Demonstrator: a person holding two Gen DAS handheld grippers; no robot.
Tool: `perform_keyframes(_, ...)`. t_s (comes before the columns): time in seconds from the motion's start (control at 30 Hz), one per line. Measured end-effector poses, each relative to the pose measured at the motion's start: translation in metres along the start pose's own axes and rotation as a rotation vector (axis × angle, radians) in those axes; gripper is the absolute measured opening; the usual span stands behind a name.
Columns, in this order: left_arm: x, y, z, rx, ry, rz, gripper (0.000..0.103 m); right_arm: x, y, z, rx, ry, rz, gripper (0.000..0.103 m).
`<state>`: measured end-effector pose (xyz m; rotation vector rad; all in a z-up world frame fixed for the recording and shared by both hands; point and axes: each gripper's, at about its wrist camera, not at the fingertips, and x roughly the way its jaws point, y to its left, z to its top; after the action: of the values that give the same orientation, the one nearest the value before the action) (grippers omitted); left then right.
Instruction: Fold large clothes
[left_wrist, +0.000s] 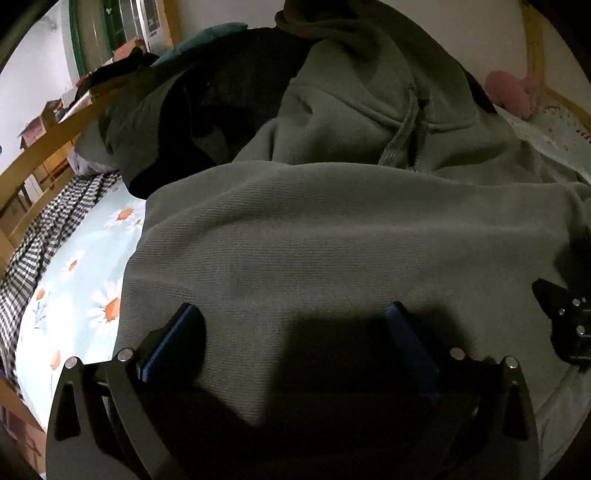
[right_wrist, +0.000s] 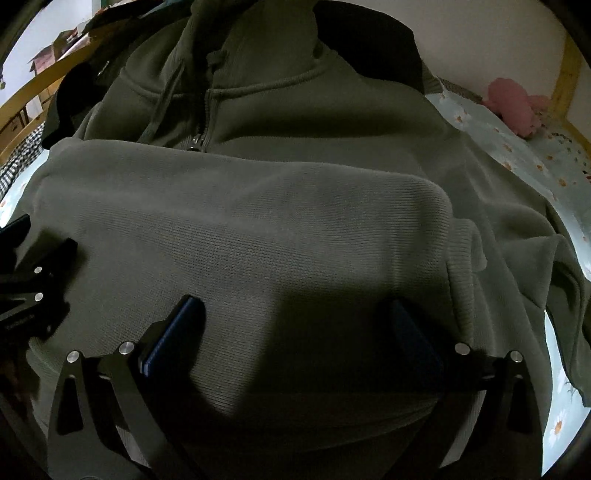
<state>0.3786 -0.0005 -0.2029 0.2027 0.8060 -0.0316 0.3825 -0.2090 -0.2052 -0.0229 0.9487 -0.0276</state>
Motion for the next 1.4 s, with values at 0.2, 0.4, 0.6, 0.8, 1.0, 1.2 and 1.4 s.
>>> perform_keyframes(0.2,-0.014,-0.002,0.009,0.019,0.02,-0.027,0.098,-0.027,-0.017,-0.003,0.092,-0.068,0.141,0.1)
perform_keyframes(0.4,-0.06,-0.046,0.037,0.031,-0.064,-0.173,0.098,-0.072,-0.072,-0.002,0.184,-0.137,0.177,0.1)
perform_keyframes(0.6,-0.076,-0.128,0.067,0.103,-0.064,-0.327,0.098,-0.102,-0.153,-0.025,0.297,-0.162,0.101,0.1)
perform_keyframes(0.8,-0.088,-0.22,0.076,0.202,-0.062,-0.416,0.098,-0.125,-0.237,-0.054,0.379,-0.175,0.021,0.1)
perform_keyframes(1.0,-0.093,-0.3,0.081,0.284,-0.052,-0.482,0.098,-0.135,-0.304,-0.083,0.442,-0.163,-0.042,0.1)
perform_keyframes(1.2,-0.087,-0.361,0.089,0.311,-0.023,-0.542,0.098,-0.139,-0.361,-0.108,0.479,-0.141,-0.094,0.1)
perform_keyframes(1.4,-0.087,-0.422,0.097,0.371,-0.048,-0.573,0.098,-0.147,-0.403,-0.126,0.462,-0.146,-0.204,0.1)
